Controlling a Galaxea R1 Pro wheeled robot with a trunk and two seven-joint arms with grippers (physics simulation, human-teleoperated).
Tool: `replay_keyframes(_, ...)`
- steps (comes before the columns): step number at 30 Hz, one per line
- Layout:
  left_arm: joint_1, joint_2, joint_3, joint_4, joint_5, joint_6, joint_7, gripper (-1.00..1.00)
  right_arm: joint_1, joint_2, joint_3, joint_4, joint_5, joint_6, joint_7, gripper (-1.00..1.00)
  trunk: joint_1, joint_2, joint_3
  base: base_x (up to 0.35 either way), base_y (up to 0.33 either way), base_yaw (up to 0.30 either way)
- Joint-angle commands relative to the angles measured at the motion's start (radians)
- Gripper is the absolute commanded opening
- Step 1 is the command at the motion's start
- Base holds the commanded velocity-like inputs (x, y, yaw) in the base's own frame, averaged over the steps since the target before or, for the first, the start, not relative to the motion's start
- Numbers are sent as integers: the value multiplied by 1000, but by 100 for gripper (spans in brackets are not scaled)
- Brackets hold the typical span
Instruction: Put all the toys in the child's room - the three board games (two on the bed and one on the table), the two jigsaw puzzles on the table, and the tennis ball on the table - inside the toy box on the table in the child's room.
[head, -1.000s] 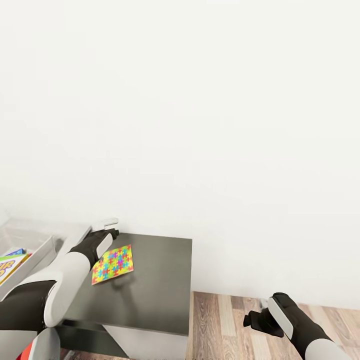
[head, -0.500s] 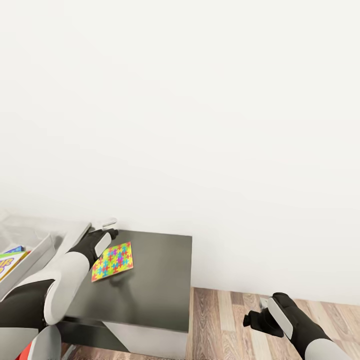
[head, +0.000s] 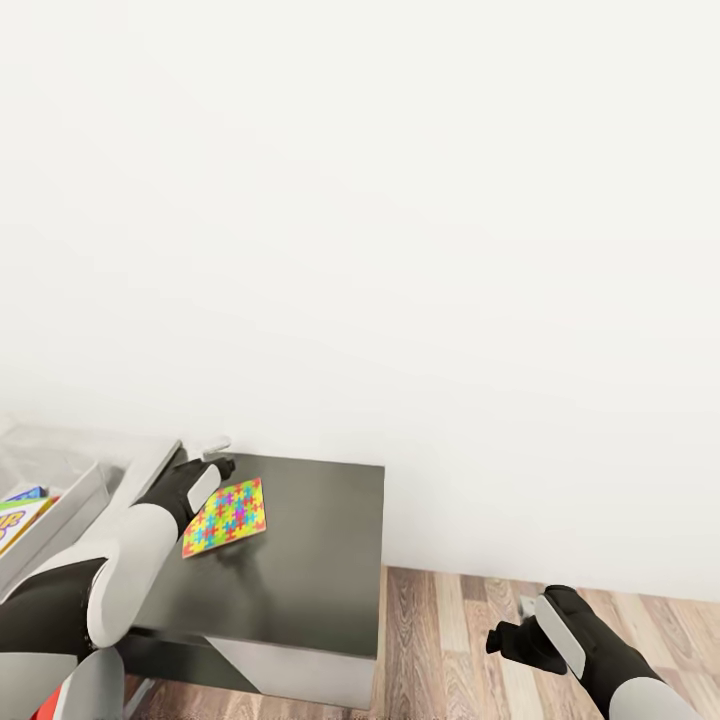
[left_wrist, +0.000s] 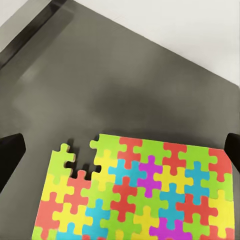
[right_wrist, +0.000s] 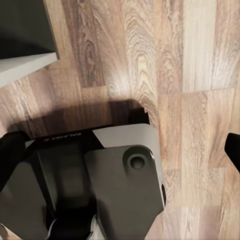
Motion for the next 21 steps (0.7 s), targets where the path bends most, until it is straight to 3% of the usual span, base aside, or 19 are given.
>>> replay_keyframes(1, 0, 0, -1, -2, 11, 4, 5, 100, -1, -1, 7, -2, -11, 3, -10, 100, 1, -2, -4, 0, 0, 0)
replay_keyframes(6, 0, 0, 7, -2, 11, -1, 7, 100, -1, -1, 7, -2, -10, 3, -10, 100, 1, -2, -12, 0, 0, 0)
replay_keyframes(9, 0, 1, 31, -19, 12, -2, 9, 100, -1, -1, 7, -2, -10, 3, -10, 100, 1, -2, -17, 0, 0, 0)
replay_keyframes(16, -13, 1, 160, -57, 33, 2, 36, 100, -1, -2, 6, -2, -10, 2, -10, 100, 1, -2, -28, 0, 0, 0)
replay_keyframes(21, -18, 2, 183, -59, 36, -1, 56, 100, -1, -2, 6, -2, -10, 1, -10, 100, 1, -2, -36, 0, 0, 0)
